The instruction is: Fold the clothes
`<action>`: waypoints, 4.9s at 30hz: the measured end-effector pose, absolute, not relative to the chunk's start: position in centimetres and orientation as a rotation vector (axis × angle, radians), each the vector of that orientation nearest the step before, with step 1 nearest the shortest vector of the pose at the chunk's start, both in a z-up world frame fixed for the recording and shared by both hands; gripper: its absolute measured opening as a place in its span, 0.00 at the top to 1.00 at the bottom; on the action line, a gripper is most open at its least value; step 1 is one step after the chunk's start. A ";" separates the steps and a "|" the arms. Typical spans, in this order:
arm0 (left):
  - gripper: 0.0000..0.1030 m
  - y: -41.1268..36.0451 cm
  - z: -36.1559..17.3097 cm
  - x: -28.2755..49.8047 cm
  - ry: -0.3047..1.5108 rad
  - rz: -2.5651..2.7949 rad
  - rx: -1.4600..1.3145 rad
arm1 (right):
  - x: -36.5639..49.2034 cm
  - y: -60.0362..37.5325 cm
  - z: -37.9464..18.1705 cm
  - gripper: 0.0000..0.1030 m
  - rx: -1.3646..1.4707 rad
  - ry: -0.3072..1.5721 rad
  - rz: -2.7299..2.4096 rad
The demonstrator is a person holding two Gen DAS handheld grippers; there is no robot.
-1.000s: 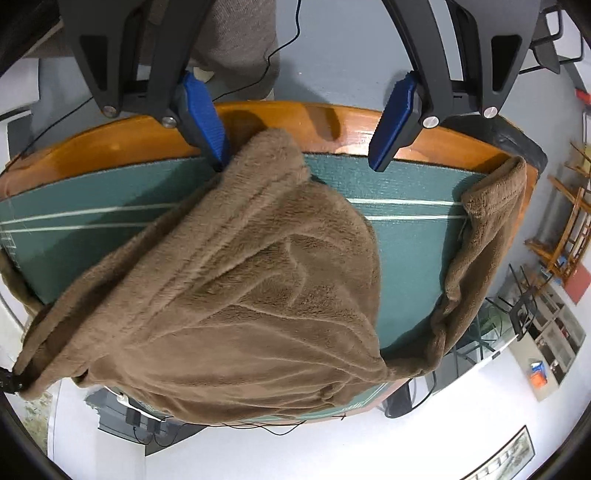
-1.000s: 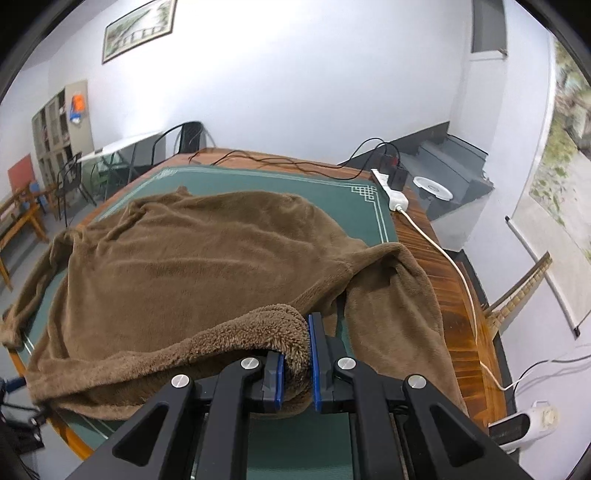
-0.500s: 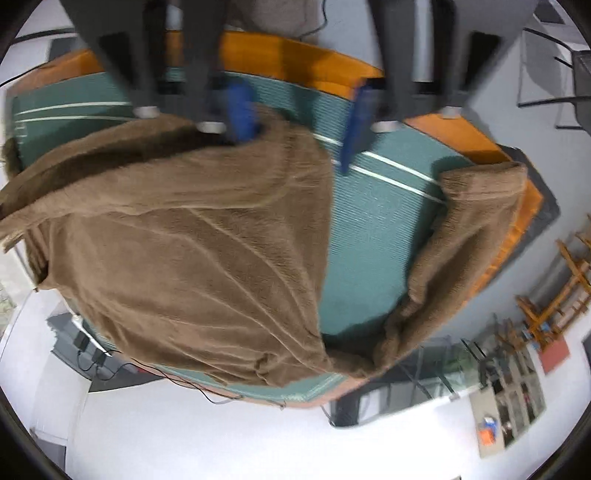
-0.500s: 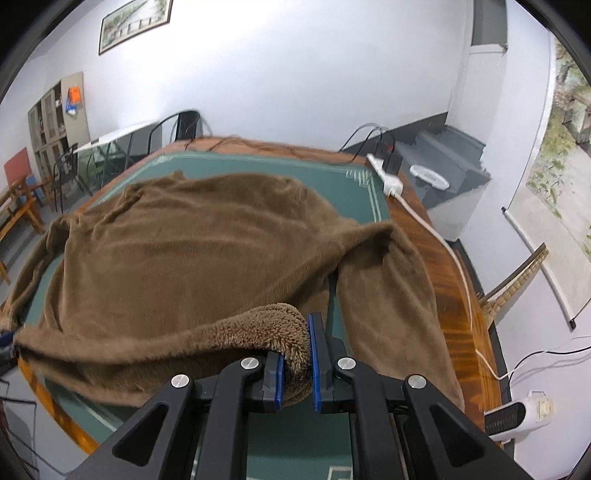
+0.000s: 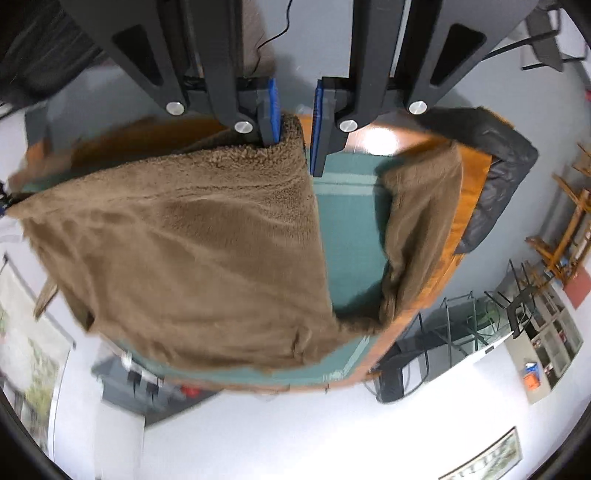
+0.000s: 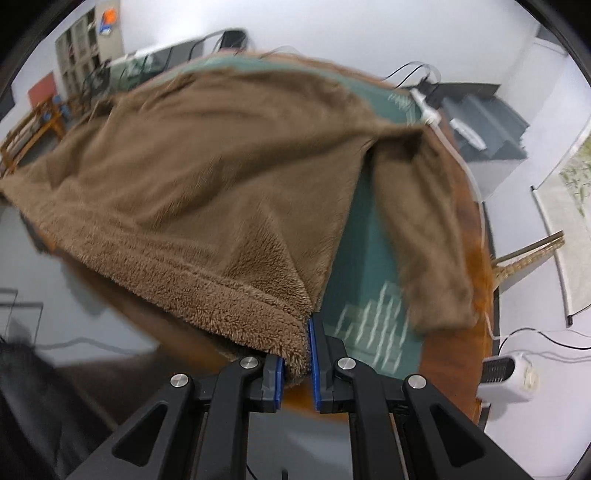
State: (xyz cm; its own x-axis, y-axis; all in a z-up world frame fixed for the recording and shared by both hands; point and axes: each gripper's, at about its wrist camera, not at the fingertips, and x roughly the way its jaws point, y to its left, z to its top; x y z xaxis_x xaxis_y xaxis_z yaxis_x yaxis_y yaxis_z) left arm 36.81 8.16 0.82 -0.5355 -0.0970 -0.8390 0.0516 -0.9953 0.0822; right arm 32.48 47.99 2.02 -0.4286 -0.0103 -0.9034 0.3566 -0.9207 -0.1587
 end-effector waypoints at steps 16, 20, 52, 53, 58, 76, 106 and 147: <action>0.28 9.0 -6.0 37.3 -0.345 -2.586 1.770 | 33.7 48.3 -2.3 0.85 1.613 0.419 -2.267; 0.23 8.0 -5.1 38.2 -0.354 -2.595 1.808 | 33.8 49.4 -1.0 0.81 1.630 0.311 -2.186; 0.21 8.5 -7.9 19.3 -0.159 -2.682 1.875 | 20.5 44.5 -3.9 0.49 1.654 0.350 -2.079; 0.21 8.4 -7.4 18.7 -0.176 -2.687 1.871 | 20.0 44.5 -3.8 0.49 1.685 0.372 -2.065; 0.21 7.4 -2.6 14.1 -0.232 -2.789 1.740 | 14.9 46.4 0.6 0.49 1.685 0.226 -2.168; 0.21 5.6 -0.9 -8.8 -0.017 -2.792 1.567 | -12.6 37.5 5.6 0.49 1.522 -0.023 -2.466; 0.21 4.4 -9.1 -15.0 0.096 -2.661 1.647 | -25.0 41.1 -2.0 0.49 1.743 -0.378 -2.373; 0.20 5.1 -9.4 -14.2 0.012 -2.692 1.637 | -16.1 35.7 -1.4 0.47 1.601 0.368 -2.399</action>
